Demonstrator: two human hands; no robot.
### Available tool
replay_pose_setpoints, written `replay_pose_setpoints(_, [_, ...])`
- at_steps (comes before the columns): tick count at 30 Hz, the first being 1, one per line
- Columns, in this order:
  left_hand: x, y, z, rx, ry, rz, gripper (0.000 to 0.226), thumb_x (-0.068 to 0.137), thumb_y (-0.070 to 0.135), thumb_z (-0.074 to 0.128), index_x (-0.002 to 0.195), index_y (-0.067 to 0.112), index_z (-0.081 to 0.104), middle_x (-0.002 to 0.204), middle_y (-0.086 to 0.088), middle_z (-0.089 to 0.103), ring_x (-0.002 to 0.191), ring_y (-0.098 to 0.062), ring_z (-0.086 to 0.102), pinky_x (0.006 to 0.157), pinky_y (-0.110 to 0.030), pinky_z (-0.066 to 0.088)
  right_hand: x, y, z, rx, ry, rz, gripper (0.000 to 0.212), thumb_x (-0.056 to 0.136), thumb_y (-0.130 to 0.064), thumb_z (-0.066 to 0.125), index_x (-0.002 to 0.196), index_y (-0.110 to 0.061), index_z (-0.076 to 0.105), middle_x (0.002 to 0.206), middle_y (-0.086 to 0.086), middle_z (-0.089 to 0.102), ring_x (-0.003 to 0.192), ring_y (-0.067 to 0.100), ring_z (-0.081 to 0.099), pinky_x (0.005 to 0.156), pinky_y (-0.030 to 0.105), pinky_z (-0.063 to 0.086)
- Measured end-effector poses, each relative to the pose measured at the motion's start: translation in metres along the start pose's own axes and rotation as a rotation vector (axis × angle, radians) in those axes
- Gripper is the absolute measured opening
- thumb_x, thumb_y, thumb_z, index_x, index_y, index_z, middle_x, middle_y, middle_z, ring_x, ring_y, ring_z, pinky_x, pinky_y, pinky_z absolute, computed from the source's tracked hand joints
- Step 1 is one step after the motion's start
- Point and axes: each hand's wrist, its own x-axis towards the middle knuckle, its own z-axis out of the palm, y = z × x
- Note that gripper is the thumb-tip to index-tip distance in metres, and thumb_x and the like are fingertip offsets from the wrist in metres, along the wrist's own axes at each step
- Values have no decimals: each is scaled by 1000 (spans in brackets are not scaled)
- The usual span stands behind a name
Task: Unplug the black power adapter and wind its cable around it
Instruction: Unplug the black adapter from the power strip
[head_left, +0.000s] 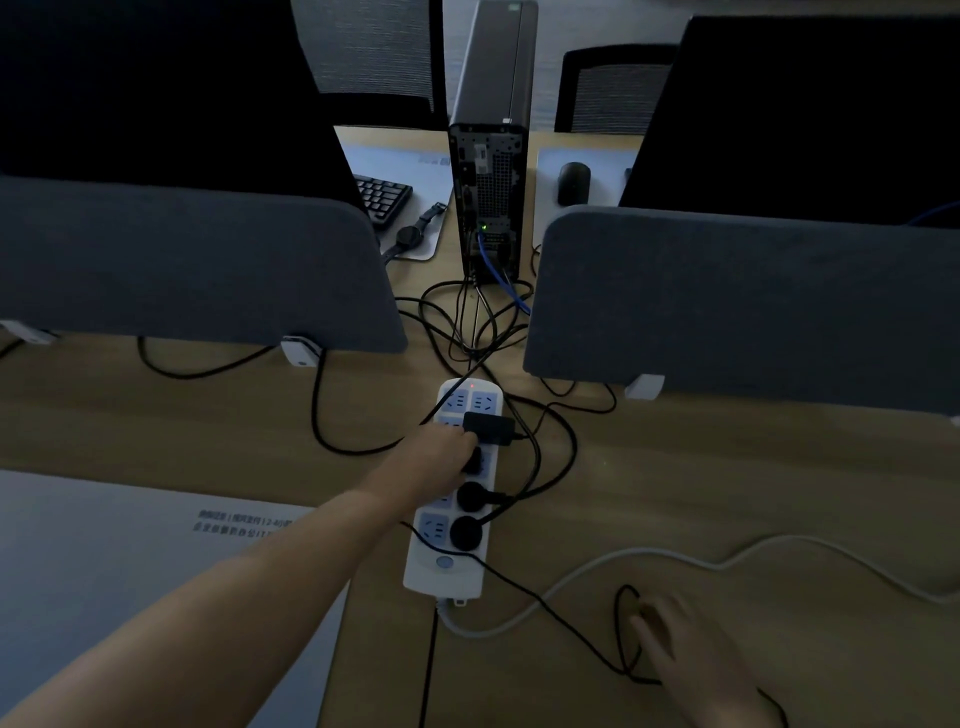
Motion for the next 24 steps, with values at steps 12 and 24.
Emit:
replay_pose_setpoints(12, [-3,20,-8,270,-5,41,24,88,4,53,111,11,52,94,-10,64,76,-30,66,56,-37,50,0,4,7,-68,42,-64,56,86,-63,29,76,-24,69,72,0,66,67,23,66,57,31,54])
replay_pose_setpoints(24, [-1,14,-2,211,16,92,26,88,3,52,113,9,52,106,-12,63,91,-30,63,58,-35,38,-1,-1,4,-91,22,-29,35,72,-47,44,75,-23,70,72,0,67,66,23,67,55,33,54])
